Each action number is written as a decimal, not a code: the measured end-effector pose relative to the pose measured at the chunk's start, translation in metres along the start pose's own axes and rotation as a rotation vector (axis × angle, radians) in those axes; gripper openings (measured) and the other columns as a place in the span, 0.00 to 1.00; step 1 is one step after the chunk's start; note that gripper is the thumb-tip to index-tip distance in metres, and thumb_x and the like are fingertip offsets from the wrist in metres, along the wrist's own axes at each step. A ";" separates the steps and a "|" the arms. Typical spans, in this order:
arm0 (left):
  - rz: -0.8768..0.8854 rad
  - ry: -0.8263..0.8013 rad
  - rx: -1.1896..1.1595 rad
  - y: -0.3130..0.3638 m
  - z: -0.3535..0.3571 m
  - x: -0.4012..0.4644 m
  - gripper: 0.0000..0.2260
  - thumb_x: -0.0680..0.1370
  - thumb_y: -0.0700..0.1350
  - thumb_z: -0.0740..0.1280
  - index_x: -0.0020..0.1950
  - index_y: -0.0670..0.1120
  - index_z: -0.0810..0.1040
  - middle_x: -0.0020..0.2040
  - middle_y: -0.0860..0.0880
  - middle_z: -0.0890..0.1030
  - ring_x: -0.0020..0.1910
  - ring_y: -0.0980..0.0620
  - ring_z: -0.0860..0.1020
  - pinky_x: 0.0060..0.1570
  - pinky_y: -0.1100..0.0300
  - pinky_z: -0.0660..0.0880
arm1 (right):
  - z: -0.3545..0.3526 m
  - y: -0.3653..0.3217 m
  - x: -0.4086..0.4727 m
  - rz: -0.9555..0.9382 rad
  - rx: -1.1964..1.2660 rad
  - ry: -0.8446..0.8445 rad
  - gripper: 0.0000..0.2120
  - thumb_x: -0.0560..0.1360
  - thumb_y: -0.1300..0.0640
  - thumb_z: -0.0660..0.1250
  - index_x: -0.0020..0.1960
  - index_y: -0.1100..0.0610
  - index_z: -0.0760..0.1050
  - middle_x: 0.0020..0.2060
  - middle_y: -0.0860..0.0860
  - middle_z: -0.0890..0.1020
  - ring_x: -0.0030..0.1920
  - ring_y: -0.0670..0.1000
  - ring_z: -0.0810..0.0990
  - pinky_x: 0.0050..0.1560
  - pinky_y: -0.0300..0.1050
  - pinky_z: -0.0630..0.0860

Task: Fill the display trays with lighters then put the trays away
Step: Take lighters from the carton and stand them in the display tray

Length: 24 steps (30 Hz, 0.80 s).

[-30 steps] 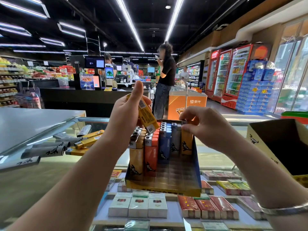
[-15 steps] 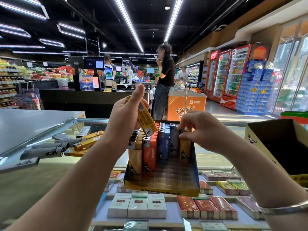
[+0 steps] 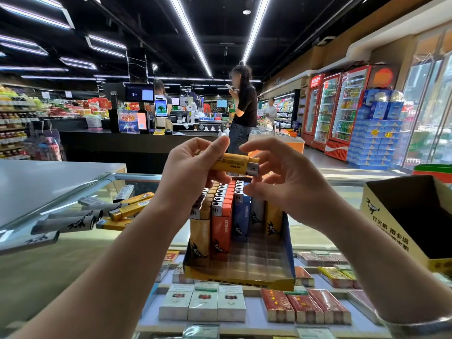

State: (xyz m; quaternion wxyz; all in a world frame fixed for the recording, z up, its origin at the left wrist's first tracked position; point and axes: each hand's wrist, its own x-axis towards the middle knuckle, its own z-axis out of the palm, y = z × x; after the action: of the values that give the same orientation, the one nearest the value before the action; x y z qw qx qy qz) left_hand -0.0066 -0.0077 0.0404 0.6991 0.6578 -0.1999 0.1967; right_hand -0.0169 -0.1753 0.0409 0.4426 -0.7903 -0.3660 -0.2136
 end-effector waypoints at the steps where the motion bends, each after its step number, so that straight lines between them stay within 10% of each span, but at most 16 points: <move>1: -0.004 -0.008 0.007 -0.001 0.000 0.000 0.13 0.72 0.53 0.67 0.43 0.43 0.74 0.29 0.50 0.80 0.25 0.55 0.78 0.25 0.67 0.70 | 0.002 0.000 0.000 -0.019 -0.033 0.014 0.22 0.67 0.64 0.74 0.51 0.41 0.73 0.43 0.47 0.79 0.41 0.47 0.78 0.41 0.42 0.78; 11: -0.046 -0.082 0.118 -0.003 -0.001 0.007 0.12 0.73 0.55 0.63 0.43 0.48 0.78 0.37 0.53 0.82 0.39 0.59 0.80 0.45 0.62 0.76 | -0.009 -0.003 0.003 0.031 0.260 0.291 0.03 0.71 0.62 0.67 0.41 0.55 0.77 0.32 0.47 0.82 0.32 0.47 0.80 0.35 0.39 0.78; 16: -0.031 -0.494 0.443 0.003 -0.008 0.008 0.24 0.67 0.63 0.67 0.61 0.62 0.70 0.54 0.70 0.70 0.46 0.80 0.69 0.40 0.78 0.67 | -0.021 0.000 0.001 0.132 0.300 0.442 0.05 0.75 0.65 0.63 0.45 0.56 0.75 0.37 0.56 0.80 0.30 0.48 0.77 0.29 0.38 0.76; 20: -0.152 -0.686 0.694 -0.004 -0.009 0.002 0.24 0.67 0.63 0.69 0.61 0.69 0.67 0.70 0.62 0.61 0.61 0.65 0.61 0.60 0.60 0.63 | -0.022 0.008 0.002 0.158 0.192 0.422 0.06 0.74 0.65 0.65 0.47 0.56 0.75 0.36 0.58 0.79 0.27 0.45 0.75 0.26 0.35 0.72; 24: -0.197 -0.661 0.756 -0.005 -0.006 -0.002 0.22 0.72 0.54 0.69 0.63 0.66 0.68 0.70 0.55 0.63 0.60 0.56 0.66 0.56 0.56 0.71 | -0.020 0.013 0.002 0.127 -0.001 0.282 0.08 0.72 0.66 0.68 0.45 0.54 0.76 0.35 0.52 0.78 0.30 0.46 0.74 0.29 0.31 0.70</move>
State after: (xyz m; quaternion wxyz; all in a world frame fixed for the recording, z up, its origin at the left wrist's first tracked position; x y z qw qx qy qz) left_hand -0.0051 -0.0019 0.0350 0.3271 0.9074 -0.2622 -0.0303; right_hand -0.0060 -0.1964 0.0457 0.5019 -0.7742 -0.2493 -0.2942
